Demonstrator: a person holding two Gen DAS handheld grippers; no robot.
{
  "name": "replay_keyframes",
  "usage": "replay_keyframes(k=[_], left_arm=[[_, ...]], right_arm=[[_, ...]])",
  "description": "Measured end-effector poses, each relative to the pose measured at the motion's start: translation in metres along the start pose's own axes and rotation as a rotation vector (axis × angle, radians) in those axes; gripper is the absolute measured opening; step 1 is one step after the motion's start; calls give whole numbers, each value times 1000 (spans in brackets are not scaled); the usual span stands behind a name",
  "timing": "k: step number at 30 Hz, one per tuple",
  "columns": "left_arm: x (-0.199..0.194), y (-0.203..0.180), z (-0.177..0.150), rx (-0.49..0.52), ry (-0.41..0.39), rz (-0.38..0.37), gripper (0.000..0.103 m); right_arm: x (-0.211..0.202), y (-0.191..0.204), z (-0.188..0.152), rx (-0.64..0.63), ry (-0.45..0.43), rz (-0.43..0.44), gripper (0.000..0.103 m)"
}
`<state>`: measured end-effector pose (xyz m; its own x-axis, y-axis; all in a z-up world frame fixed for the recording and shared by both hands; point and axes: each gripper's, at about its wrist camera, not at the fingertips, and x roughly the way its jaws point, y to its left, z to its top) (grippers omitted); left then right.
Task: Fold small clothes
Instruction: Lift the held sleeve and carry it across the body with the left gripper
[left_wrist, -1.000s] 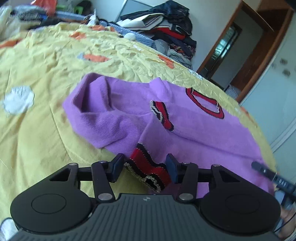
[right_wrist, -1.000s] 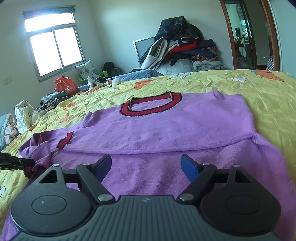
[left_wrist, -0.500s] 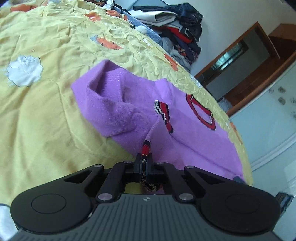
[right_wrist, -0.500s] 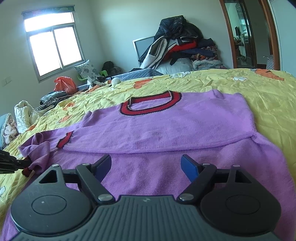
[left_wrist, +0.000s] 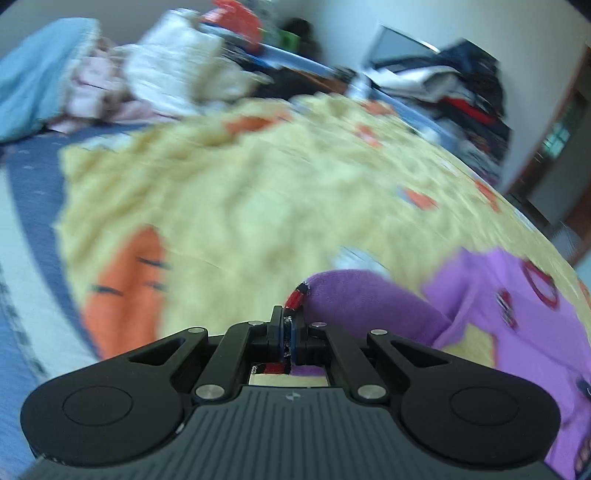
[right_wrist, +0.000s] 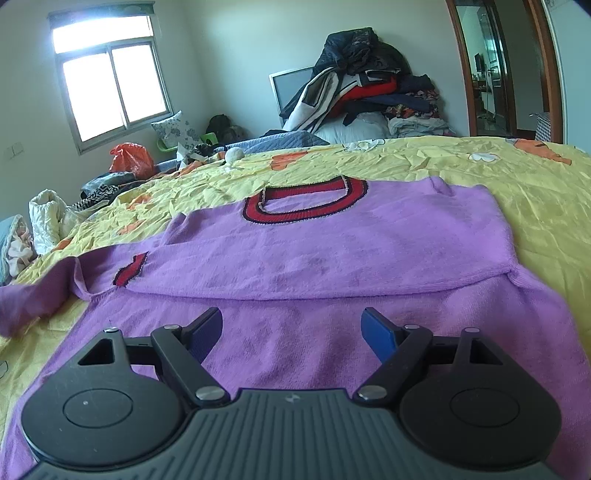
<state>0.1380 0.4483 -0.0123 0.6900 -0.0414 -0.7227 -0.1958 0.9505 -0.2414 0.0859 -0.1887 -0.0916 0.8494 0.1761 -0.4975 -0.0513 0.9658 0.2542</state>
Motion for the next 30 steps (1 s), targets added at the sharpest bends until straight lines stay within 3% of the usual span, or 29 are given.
replay_keyframes(k=[5,9,17,18,20,23,25,30], left_arm=[[-12,35,19,-37,-68,115,3],[-38,46,18,-92,-158,114,3],[30,91,7,-240,0,109,6],[35,96,5,-250,25,90,10],[31,102,-5,-276,25,73,34],[11,108,-19,-292,-14,29,46],[-3,112,-30,-352,-33,-2,46],[-10,121,-59,-543,-69,-196,46]], right_arm=[[1,1,-1,-9,10,-3,83],[1,2,-1,-16,13,-6,83],[4,4,0,-24,33,-10,83],[4,4,-1,-22,30,-12,83],[4,4,0,-20,29,-14,83],[4,4,-1,-23,27,-14,83],[6,4,0,-25,42,-12,83],[4,5,-1,-31,39,-8,83]])
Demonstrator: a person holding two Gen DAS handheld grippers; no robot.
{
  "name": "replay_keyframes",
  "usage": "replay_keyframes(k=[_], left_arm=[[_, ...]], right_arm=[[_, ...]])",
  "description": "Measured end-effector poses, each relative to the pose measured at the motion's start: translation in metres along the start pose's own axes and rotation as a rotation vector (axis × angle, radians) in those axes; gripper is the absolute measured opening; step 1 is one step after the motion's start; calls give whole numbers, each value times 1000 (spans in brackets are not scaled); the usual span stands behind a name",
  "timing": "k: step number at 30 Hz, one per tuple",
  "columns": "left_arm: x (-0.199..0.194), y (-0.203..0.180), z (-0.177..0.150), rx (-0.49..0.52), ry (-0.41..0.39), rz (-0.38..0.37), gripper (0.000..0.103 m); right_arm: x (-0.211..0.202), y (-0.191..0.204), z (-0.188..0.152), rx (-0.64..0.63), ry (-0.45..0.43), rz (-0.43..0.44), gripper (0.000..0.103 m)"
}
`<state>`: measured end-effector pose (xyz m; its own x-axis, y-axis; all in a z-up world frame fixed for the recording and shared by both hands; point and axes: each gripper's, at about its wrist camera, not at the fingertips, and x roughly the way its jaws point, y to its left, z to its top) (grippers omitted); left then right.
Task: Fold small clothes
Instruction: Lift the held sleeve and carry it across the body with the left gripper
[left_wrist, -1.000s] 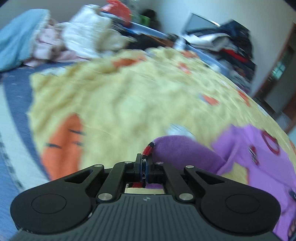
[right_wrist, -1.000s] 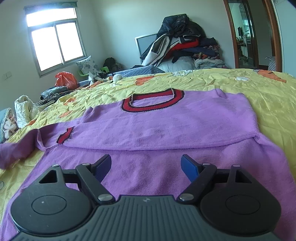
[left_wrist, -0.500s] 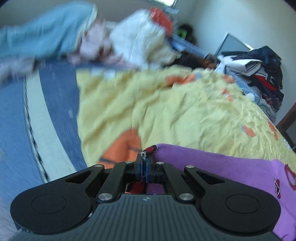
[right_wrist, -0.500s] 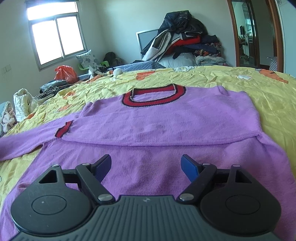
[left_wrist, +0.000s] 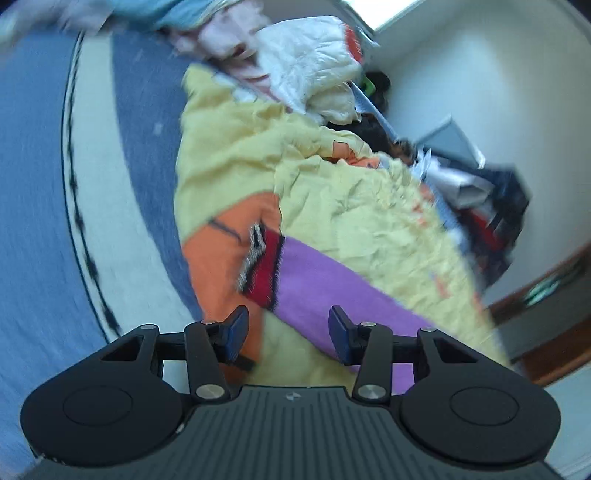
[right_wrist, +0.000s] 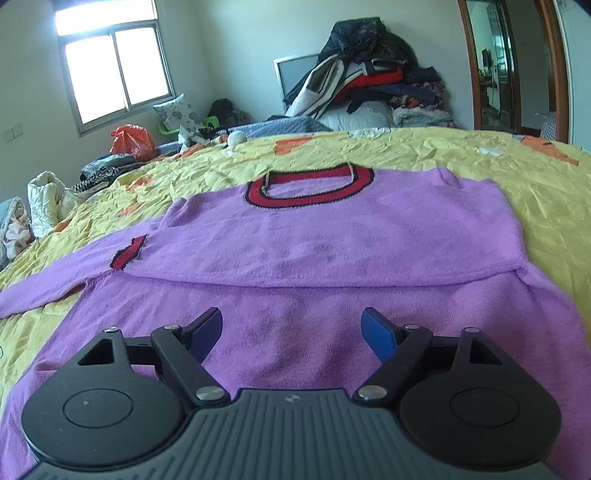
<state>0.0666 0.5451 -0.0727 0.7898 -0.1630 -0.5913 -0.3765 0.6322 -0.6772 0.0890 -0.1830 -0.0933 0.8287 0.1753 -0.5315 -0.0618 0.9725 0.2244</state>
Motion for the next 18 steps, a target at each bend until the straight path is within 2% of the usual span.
replay_keyframes(k=[1,4,9,11,12,13,14,16,18], left_arm=[[4,4,-2,-45,-1,-32,46],[20,11,-5,-141,-33,-55,46],[43,16,-6,-238,-47,-52,46],[46,19,-5,-283,-66,-54,43],[47,20,-3,-305,-73,-48,35],[49,23,-1,-329,-72,-30,9],[51,26,0,-356,-63,-17,3],[51,30,2,-382,-81,-17,2],[47,18,6,-315,-95,28,2]], right_arm=[[0,0,0,-1,-2,0,83],[0,0,0,-2,4,-1,83],[0,0,0,-2,-7,-4,83],[-1,0,0,-2,-11,-7,83],[-1,0,0,-3,-11,-5,83],[-1,0,0,-4,-12,-2,83],[-2,0,0,-6,-13,1,83],[-3,0,-1,-10,-18,5,83],[-4,1,-1,-14,-23,3,83]])
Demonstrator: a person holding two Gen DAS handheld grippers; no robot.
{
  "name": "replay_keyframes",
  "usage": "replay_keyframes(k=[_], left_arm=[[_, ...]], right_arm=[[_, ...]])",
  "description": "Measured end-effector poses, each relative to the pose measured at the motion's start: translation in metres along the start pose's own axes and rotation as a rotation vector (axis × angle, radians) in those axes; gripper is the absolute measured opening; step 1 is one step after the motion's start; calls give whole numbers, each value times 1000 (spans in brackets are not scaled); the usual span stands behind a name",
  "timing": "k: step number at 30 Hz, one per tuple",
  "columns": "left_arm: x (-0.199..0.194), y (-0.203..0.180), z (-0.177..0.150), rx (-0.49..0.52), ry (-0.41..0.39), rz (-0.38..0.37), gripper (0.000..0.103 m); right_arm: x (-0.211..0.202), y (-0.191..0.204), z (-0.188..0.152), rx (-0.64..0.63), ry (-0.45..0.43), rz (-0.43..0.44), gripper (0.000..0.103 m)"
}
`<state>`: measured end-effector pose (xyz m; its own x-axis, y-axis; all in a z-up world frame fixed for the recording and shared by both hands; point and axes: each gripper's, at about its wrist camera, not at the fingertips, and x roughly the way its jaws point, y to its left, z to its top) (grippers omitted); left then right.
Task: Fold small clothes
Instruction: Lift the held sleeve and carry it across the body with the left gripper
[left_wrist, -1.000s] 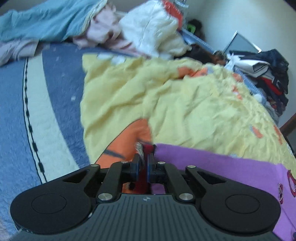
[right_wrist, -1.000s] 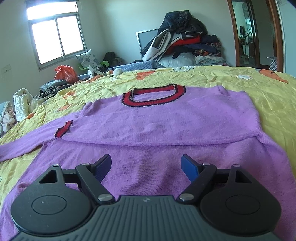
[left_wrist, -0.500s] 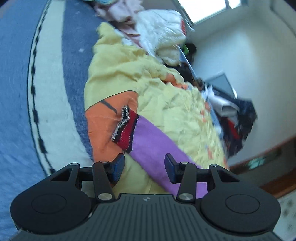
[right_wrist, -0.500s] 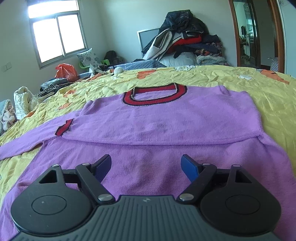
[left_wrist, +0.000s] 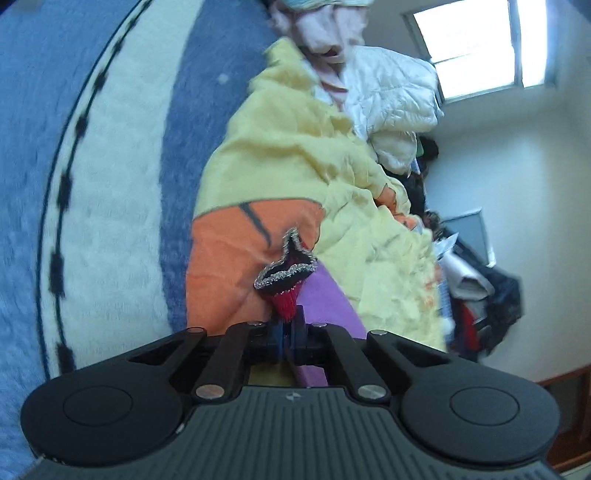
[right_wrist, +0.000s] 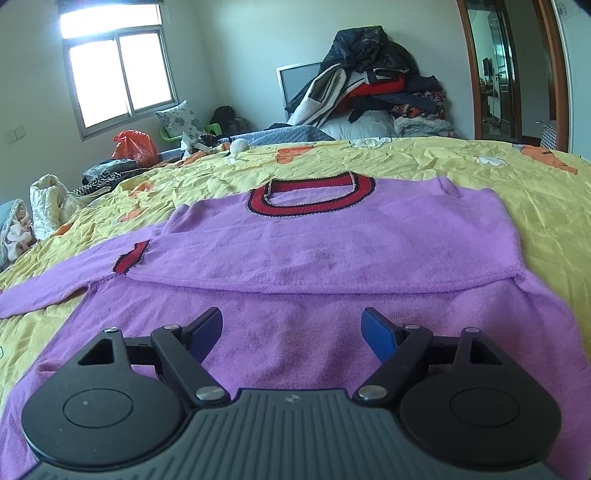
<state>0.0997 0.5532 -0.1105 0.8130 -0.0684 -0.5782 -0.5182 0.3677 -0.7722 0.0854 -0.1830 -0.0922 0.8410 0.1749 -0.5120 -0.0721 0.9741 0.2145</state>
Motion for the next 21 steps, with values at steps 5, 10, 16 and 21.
replay_keyframes(k=[5,10,16,21], left_arm=[[-14,-62,-7,157,-24,2,2],[-5,-180,-47,409,12,-62,2],[43,-318,-169,741,109,-146,2],[85,-382,-304,946,207,-205,2]], right_arm=[[1,3,0,-16,11,-6,83],[12,13,2,-74,85,-24,83],[17,32,-1,-164,169,-122,85],[-8,30,-13,-136,206,-129,87]])
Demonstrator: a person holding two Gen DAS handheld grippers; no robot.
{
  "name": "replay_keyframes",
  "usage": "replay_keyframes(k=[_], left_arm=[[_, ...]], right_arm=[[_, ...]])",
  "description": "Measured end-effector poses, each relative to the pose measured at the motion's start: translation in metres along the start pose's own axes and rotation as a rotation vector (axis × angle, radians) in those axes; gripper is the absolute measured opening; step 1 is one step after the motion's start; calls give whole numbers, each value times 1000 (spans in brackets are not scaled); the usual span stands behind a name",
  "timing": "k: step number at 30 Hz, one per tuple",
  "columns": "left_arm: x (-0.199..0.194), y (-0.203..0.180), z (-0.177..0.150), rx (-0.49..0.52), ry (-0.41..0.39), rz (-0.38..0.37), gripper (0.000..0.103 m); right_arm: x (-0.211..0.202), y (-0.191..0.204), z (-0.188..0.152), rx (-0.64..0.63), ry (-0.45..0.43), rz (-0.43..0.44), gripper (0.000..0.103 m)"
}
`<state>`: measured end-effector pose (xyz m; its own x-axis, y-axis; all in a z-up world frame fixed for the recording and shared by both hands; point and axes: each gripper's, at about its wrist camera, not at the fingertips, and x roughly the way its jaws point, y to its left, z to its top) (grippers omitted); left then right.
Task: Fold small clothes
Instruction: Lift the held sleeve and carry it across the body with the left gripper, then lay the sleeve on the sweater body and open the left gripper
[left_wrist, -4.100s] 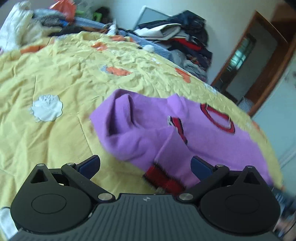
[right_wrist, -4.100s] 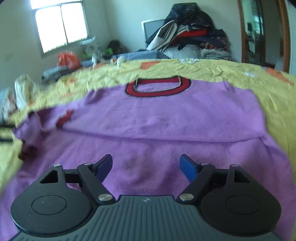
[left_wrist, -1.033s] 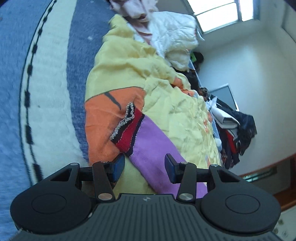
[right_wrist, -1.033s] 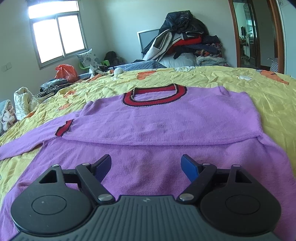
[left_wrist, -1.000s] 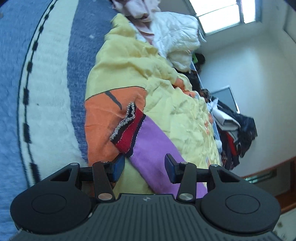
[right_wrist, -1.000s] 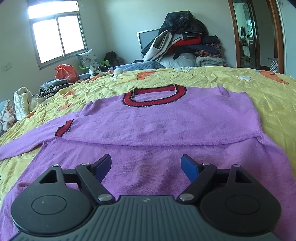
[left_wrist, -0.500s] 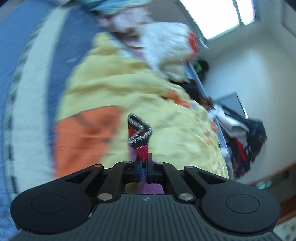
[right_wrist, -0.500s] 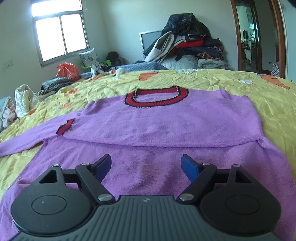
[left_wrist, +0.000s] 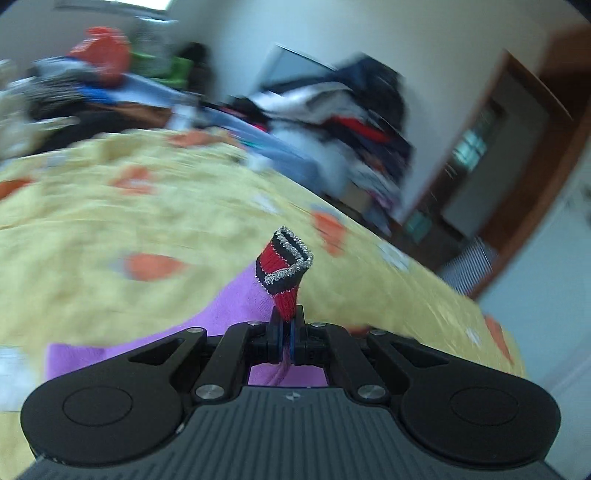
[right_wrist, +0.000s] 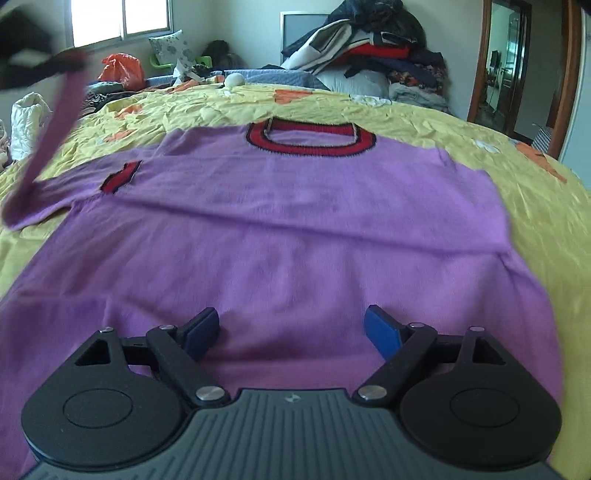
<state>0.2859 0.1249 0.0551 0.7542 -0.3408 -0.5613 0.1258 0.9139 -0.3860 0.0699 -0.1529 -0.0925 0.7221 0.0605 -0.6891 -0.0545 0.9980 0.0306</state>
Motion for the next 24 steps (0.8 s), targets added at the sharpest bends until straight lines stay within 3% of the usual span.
replay_keyframes(k=[5,10,13,16,24], left_arm=[[64,-108,-52,153,73,-53,2],[102,-181,-103,255,131,-113,2],[119,-208,-124,306,160,-138,2],[131,-230,-138,364,180,-160,2],[148,-262,-166,409,243,-203,2]], right_arm=[[-25,-15,-18,40,-2,12,87],[-43,-33,-25,90,-14,40,87],[-46,-39,-28,98,-8,7,88],[-47,-51,-35,152,-13,34,88],[-48,-56,-43,163,-62,39,90]])
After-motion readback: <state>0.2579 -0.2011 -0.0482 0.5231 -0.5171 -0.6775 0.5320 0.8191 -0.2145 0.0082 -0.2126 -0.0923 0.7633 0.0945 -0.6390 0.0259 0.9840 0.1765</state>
